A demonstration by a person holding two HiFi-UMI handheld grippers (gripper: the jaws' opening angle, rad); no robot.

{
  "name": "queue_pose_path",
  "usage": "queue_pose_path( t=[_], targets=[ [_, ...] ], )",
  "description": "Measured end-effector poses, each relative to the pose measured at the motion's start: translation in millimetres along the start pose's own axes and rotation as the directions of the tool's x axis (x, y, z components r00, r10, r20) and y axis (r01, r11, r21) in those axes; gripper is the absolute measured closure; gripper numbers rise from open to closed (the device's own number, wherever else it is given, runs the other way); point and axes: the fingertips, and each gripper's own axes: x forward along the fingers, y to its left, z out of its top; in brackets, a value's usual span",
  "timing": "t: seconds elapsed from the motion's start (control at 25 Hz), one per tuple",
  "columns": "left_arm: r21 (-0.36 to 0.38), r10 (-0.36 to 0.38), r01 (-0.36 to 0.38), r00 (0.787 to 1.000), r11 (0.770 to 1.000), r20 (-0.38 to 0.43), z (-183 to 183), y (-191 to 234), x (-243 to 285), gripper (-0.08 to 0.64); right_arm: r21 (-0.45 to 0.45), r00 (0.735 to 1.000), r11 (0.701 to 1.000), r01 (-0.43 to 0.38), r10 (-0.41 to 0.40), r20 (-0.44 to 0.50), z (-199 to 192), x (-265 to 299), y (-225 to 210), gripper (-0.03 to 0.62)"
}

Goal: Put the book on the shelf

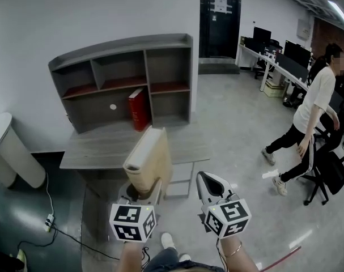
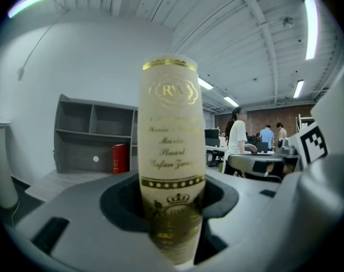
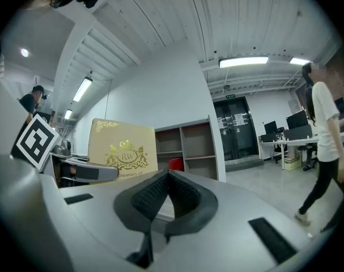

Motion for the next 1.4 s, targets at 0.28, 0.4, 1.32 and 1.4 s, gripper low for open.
queue_pose_path(
  t=[0.28,0.4,1.32,1.4],
  targets=[
    [0.002,0.019,-0.019,1.000,1.000,-0.003,11,33,38,0.341,0.016,0.999,0.999,-0.039,0.039,-0.022,-5,46,-7,0.583],
    [-0.003,0.016,-0.016,1.000,1.000,0.000,18,49,59,0.341,0.018,0.999,0.999,-0.039,0.039,-0.023,-3,70,-13,0.583],
    [0.035,-0.082,0.082,0.997,0.996,0.009,58,117,188,0.341,0.012,0.996,0.996,0.086,-0.086,-0.032,12,197,-56,0.583],
    [0.029,-0.083,0.083,0.997,0.996,0.006,59,118,197,0.341,0.014,0.995,0.995,0.094,-0.094,-0.035,13,201,-61,0.583]
  ],
)
